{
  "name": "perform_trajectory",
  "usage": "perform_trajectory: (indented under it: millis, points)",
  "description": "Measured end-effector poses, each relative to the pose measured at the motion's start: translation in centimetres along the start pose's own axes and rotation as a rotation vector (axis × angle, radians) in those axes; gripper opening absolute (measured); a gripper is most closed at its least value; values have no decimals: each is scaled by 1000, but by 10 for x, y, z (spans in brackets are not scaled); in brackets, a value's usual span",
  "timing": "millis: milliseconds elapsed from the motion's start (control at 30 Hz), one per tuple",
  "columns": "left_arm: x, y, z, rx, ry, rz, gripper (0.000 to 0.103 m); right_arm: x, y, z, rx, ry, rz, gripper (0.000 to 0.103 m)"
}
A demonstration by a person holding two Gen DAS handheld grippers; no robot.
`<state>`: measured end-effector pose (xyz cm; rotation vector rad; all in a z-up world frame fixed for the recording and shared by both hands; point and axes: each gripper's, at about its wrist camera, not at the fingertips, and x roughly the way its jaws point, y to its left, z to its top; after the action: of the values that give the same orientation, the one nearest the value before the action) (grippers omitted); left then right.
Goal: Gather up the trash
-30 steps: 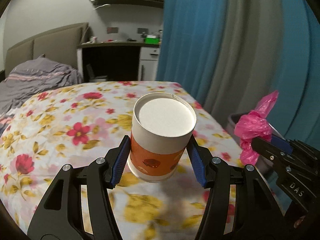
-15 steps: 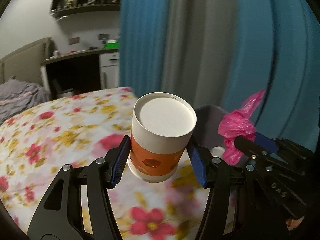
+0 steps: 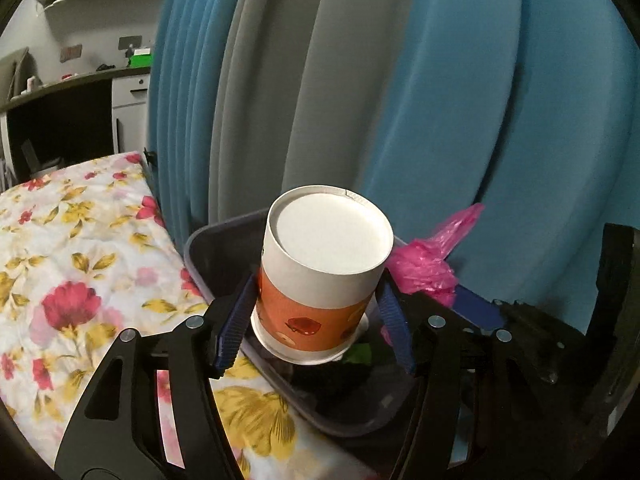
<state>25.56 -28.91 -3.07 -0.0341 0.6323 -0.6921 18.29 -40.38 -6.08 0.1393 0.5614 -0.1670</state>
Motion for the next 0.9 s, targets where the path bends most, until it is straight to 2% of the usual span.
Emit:
perform_trajectory:
  millis: [133,200,233,267,333,467,633,900]
  points:
    - [13,4,-3,-23,31,-20,65,12,-4,-2,11,28,-8,40]
    - [13,8,-4,-37,28,-14,78,15,-7,-3,10,31,-16,49]
    - [12,11,-5,-47,20,-10,80,17,-7,-3,9,31,-22,50]
    - [11,14,-4,-51,16,-1,85,17,-8,-4,8,33,-26,51]
    - [8,19,-4,-67,9,25,88,18,-10,-5,12,39,-30,52]
    - [-5,29,-3,-82,-3,102,95,10,-12,-6,13,17,-47,63]
    - [-45,37,-14,-78,-55,214,97,-14,4,-10,-34,-57,-80,85]
    - [-124,48,-45,-69,-112,316,97,-56,36,-16,-54,-137,-96,97]
